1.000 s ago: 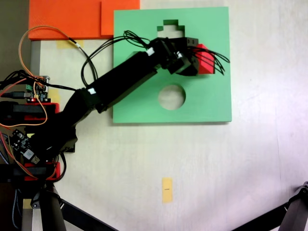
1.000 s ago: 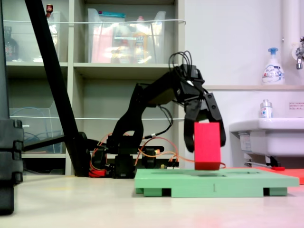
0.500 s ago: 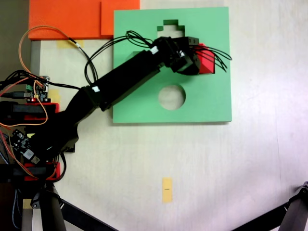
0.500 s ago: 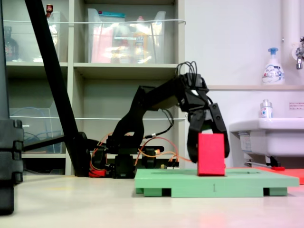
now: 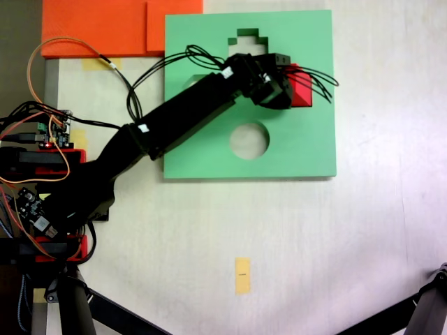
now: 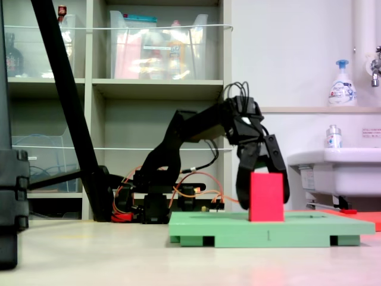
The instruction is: Put the square block into the corresponding hole
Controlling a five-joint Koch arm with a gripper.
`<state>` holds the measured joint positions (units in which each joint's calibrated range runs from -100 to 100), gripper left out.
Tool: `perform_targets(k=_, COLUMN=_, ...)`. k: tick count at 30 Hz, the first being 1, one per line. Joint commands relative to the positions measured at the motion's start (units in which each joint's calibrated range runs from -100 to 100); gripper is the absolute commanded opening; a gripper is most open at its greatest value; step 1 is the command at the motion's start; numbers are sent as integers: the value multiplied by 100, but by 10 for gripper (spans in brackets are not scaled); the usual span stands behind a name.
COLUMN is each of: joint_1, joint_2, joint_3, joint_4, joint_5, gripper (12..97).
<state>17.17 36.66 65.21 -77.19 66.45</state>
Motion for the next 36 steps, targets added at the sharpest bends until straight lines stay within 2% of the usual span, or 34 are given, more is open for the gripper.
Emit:
perform_targets(k=1, joint_1=-63, joint_2=189, joint_3=398, joint_4=675, joint_5=0, gripper=261)
perform_targets(k=16, joint_1=-181, joint_2=719, joint_3=448, joint_4=1600, joint_5=-239, gripper=358)
perform_targets(k=21, joint_1=-195, joint_2=761, joint_3=448, joint_4=1648, joint_5=-254, gripper=362)
perform_targets(k=22, joint_1=-200, joint_2=761, joint_3=448, joint_4=1648, joint_5=-254, gripper=396)
perform_targets(k=23, joint_1=-195, joint_2=747, joint_3=448, joint_4=1619, joint_5=-249, gripper=519)
perform_targets(k=25, joint_1=-161, joint_2=761, joint_3=448, joint_4=1503, joint_5=-220, gripper=591)
perform_targets(k=30, joint_1=-83, joint_2=566, joint_3=448, joint_4=1109, joint_5=-205, gripper=947)
perform_targets(k=36, joint_1=-63, joint_2=-1068, joint_3=448, joint_4=329, joint_5=-298, gripper=956)
